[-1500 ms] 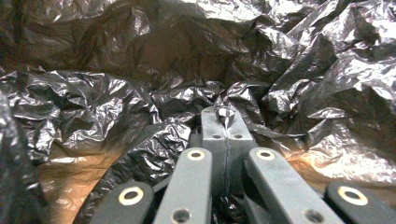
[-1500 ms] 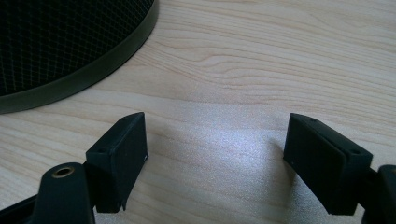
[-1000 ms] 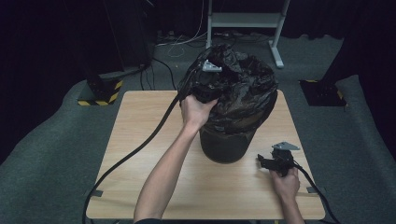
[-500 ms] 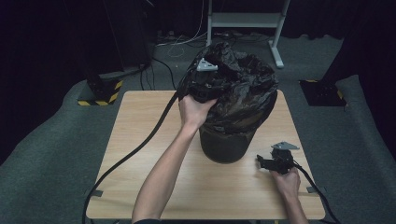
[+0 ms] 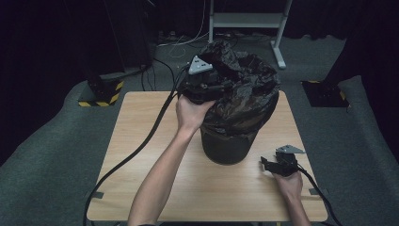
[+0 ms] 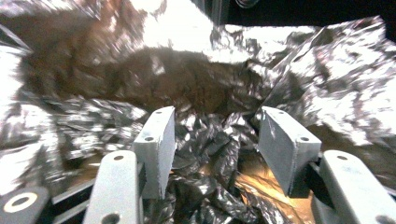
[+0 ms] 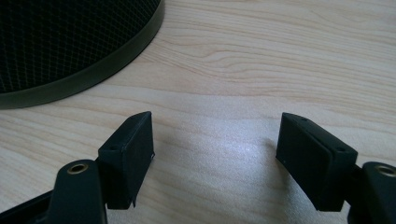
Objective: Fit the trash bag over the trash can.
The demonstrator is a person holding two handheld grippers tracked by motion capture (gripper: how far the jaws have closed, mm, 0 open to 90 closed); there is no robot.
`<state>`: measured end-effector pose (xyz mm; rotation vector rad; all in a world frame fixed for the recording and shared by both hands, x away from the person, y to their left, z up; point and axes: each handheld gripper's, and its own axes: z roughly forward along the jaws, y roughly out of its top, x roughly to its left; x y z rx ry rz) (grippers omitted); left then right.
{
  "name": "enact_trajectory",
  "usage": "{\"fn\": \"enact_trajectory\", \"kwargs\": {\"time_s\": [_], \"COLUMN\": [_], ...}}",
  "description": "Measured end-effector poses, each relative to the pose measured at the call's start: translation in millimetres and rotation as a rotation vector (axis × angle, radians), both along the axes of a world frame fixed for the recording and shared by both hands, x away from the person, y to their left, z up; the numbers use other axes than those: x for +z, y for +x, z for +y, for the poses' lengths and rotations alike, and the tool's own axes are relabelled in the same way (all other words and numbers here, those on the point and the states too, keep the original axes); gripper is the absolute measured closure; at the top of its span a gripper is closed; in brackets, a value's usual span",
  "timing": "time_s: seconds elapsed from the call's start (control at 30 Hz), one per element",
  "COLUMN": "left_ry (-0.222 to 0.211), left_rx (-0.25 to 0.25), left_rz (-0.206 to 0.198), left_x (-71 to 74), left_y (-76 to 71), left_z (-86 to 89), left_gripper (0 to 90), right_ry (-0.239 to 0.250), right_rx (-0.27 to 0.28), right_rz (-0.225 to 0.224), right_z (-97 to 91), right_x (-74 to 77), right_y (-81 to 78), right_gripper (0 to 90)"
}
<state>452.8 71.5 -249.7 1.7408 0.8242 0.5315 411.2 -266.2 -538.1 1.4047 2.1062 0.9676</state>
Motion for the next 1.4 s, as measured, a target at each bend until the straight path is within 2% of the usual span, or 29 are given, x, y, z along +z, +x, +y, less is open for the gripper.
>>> {"fn": "enact_trajectory", "kwargs": {"time_s": [0.07, 0.1, 0.27, 0.53, 0.63, 0.8, 0.83, 0.93, 1.07, 1.17, 1.2, 1.4], "left_ry": [-0.004, -0.006, -0.020, -0.040, -0.046, -0.082, -0.082, -0.131, -0.160, -0.167, -0.172, -0.184], "left_rx": [0.006, 0.010, 0.019, 0.054, 0.074, 0.116, 0.116, 0.144, 0.175, 0.190, 0.197, 0.215], "left_rz": [-0.008, -0.009, -0.035, -0.041, -0.048, -0.070, -0.070, -0.072, -0.064, -0.056, -0.045, -0.009], "left_x": [2.6, 3.4, 8.9, 5.3, 3.4, 0.3, 0.3, -5.4, -13.8, -20.0, -26.1, -44.0], "left_y": [-3.1, -4.1, -10.7, -19.0, -25.3, -37.5, -37.5, -43.7, -48.4, -50.0, -50.5, -51.2], "left_z": [5.2, 6.1, 15.5, 35.5, 48.9, 74.1, 74.1, 92.7, 107.7, 114.5, 118.8, 127.5], "left_gripper": [45.4, 45.2, 45.1, 45.3, 45.5, 45.2, 45.1, 44.8, 44.9, 44.9, 44.9, 44.9], "right_ry": [0.018, 0.039, 0.082, 0.095, 0.100, 0.125, 0.121, 0.116, 0.140, 0.146, 0.160, 0.177], "right_rx": [-0.001, 0.000, -0.011, 0.002, 0.003, 0.026, 0.031, 0.045, 0.069, 0.072, 0.076, 0.083], "right_rz": [0.003, -0.007, -0.053, -0.108, -0.123, -0.136, -0.144, -0.159, -0.164, -0.175, -0.179, -0.200], "right_z": [-2.3, -4.4, -7.2, -4.7, -4.7, -5.8, -5.7, -4.7, -4.7, -4.6, -5.1, -5.9], "right_x": [2.3, 6.1, 20.8, 44.9, 50.0, 55.1, 57.0, 62.7, 75.3, 82.7, 90.7, 107.9], "right_y": [-1.1, -2.0, -4.8, -7.7, -9.0, -10.3, -10.9, -11.7, -12.6, -13.4, -13.4, -13.1], "right_gripper": [28.7, 30.1, 32.5, 33.5, 34.6, 38.3, 40.1, 40.9, 42.7, 42.6, 43.1, 41.9]}}
